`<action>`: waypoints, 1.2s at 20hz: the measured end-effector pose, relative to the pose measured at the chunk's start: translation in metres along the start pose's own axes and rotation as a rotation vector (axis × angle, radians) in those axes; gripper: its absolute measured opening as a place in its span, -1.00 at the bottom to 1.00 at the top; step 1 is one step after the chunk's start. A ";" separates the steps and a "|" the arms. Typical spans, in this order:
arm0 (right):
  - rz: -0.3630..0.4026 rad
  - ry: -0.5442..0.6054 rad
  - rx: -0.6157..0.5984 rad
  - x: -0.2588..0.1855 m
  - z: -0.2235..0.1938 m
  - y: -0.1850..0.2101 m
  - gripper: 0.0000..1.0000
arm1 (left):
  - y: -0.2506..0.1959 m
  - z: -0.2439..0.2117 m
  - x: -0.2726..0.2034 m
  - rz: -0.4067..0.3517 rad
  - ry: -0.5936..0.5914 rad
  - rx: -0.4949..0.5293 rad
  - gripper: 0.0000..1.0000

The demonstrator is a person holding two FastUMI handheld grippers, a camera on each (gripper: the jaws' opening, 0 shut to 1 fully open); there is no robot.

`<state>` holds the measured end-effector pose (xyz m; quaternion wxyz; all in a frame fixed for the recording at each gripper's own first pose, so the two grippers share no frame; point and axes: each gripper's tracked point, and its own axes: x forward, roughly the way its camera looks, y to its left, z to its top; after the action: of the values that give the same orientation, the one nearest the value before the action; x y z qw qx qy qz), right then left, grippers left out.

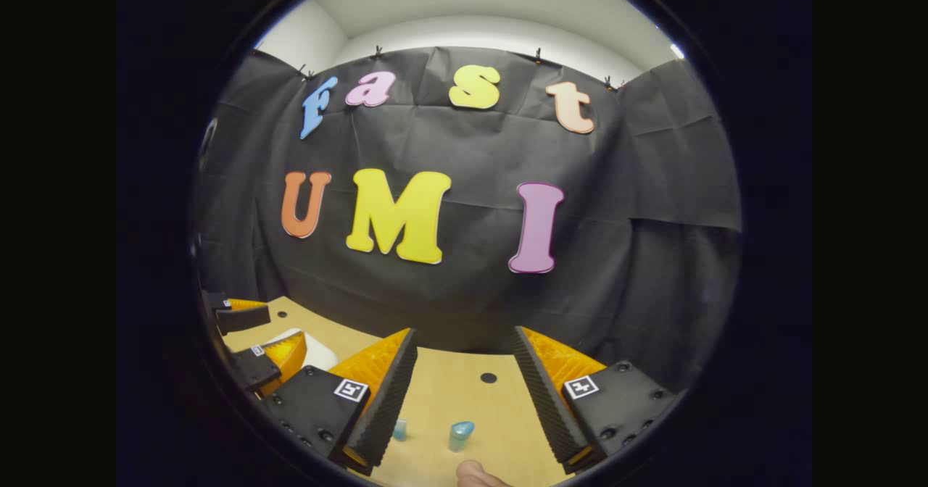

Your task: First open the suitcase, pack the skin care products into it, and then close the suitcase.

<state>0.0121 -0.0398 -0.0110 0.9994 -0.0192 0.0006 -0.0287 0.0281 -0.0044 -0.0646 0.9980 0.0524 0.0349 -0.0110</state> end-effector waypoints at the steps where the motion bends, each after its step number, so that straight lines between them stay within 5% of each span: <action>1: -0.015 0.001 -0.009 0.000 -0.002 -0.008 0.58 | -0.002 -0.012 0.003 -0.007 0.007 0.036 0.96; 9: -0.142 0.057 -0.002 0.001 -0.032 -0.083 0.58 | -0.017 -0.123 0.032 -0.031 0.113 0.430 0.96; 18: -0.152 0.133 0.015 0.006 -0.074 -0.112 0.58 | -0.005 -0.223 0.062 0.013 0.281 0.946 0.91; 19: -0.147 0.138 0.016 0.007 -0.077 -0.116 0.58 | -0.006 -0.223 0.063 0.019 0.276 0.978 0.87; 22: -0.137 0.142 0.020 0.009 -0.082 -0.129 0.56 | -0.004 -0.217 0.076 0.045 0.264 1.066 0.28; 24: -0.120 0.158 0.035 0.011 -0.088 -0.132 0.58 | -0.004 -0.223 0.078 0.041 0.289 1.088 0.15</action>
<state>0.0153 -0.1757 -0.0934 0.9929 0.0007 0.0780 -0.0900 0.0902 0.0136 -0.2921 0.8123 0.5610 0.1596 -0.0006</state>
